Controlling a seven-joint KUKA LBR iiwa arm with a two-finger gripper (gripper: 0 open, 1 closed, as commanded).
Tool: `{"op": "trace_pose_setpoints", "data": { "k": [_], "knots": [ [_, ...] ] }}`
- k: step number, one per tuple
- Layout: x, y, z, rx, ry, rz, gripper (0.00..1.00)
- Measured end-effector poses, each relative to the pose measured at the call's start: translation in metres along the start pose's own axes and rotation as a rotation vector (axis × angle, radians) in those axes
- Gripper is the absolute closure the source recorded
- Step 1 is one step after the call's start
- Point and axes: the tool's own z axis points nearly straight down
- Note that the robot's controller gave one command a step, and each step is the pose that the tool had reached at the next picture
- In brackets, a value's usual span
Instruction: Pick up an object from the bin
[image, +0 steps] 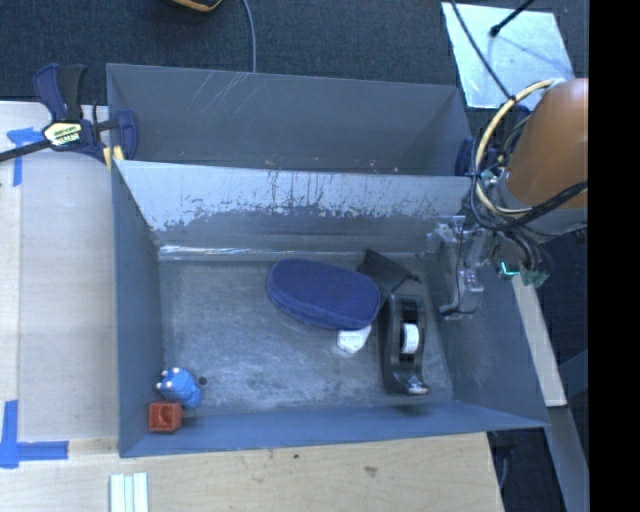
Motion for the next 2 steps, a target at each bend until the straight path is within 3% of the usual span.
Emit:
{"op": "trace_pose_setpoints", "data": {
  "k": [1,2],
  "knots": [
    [0.0028,0.0056,0.0974,0.003,-0.007,0.129,0.00],
    [0.0025,0.0120,0.1021,0.010,0.002,0.180,0.00]
  ]
}}
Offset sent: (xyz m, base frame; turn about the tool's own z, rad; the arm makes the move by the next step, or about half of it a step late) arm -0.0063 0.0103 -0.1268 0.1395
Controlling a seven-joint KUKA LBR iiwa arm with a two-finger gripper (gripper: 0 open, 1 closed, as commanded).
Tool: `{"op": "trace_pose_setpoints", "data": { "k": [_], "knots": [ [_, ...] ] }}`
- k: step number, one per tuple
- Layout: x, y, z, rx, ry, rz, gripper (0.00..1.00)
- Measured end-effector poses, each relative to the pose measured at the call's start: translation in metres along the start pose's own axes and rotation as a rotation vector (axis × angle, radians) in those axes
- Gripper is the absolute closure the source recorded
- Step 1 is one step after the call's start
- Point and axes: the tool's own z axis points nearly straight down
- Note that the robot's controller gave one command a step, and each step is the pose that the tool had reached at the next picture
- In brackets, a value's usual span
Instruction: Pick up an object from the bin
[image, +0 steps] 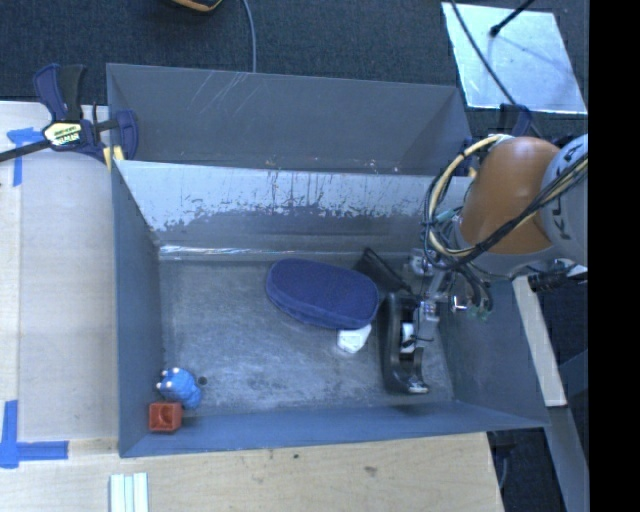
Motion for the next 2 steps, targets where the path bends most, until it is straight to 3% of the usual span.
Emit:
{"op": "trace_pose_setpoints", "data": {
  "k": [2],
  "knots": [
    [-0.0001,0.0007,0.0002,-0.001,-0.001,0.000,0.00]
  ]
}}
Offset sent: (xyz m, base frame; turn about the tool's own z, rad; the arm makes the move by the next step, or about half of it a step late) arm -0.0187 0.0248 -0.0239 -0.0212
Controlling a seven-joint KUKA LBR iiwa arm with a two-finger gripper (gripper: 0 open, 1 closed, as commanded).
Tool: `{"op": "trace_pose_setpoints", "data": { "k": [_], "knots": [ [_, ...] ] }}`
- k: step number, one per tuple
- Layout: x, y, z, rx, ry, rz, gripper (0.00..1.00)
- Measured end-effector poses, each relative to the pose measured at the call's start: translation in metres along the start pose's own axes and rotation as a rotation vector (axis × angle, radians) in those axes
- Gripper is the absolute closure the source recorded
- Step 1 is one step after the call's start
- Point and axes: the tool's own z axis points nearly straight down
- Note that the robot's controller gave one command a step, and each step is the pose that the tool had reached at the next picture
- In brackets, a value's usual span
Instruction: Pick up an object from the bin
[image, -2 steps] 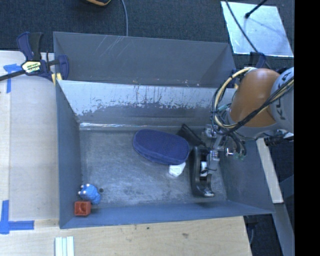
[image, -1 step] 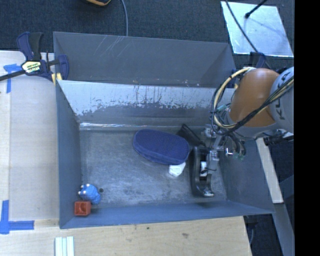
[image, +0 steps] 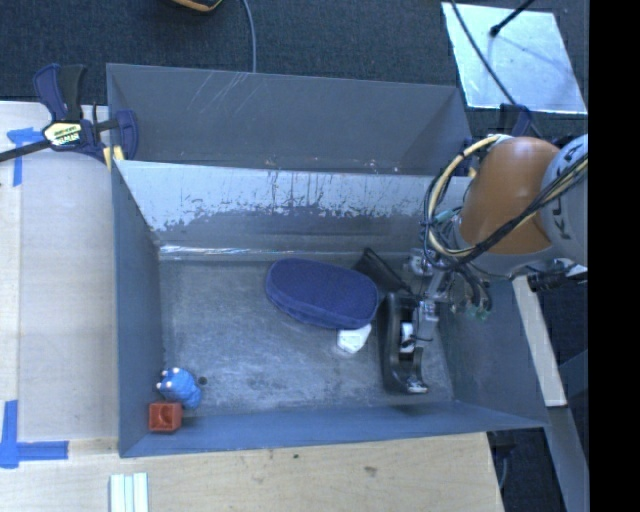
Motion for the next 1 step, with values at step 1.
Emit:
{"op": "trace_pose_setpoints", "data": {
  "k": [1],
  "knots": [
    [-0.0004,0.0011,0.0001,0.001,0.002,0.000,0.00]
  ]
}}
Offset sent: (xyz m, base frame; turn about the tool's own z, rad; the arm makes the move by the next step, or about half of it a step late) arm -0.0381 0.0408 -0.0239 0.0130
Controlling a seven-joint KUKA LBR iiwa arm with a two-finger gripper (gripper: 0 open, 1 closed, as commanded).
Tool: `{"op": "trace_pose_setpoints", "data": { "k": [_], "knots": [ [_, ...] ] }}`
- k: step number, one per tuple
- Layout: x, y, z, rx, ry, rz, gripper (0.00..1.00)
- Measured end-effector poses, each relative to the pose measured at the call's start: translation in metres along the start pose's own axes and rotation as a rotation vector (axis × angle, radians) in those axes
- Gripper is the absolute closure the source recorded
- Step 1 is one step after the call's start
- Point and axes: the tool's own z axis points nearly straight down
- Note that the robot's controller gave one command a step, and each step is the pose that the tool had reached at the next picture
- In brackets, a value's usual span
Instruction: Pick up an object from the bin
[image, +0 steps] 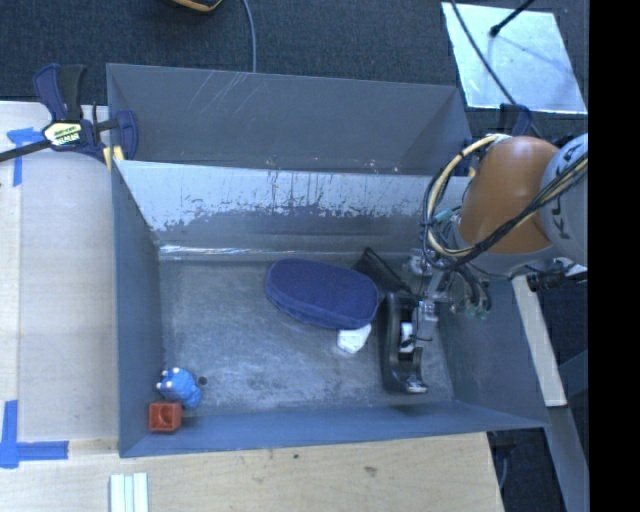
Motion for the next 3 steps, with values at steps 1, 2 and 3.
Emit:
{"op": "trace_pose_setpoints", "data": {
  "k": [1,2,3],
  "knots": [
    [0.0008,-0.0012,-0.0001,0.000,-0.001,0.028,0.00],
    [0.0003,0.0001,0.0001,0.001,0.002,0.027,0.00],
    [0.0002,-0.0005,0.0001,0.000,0.001,0.028,0.00]
  ]
}}
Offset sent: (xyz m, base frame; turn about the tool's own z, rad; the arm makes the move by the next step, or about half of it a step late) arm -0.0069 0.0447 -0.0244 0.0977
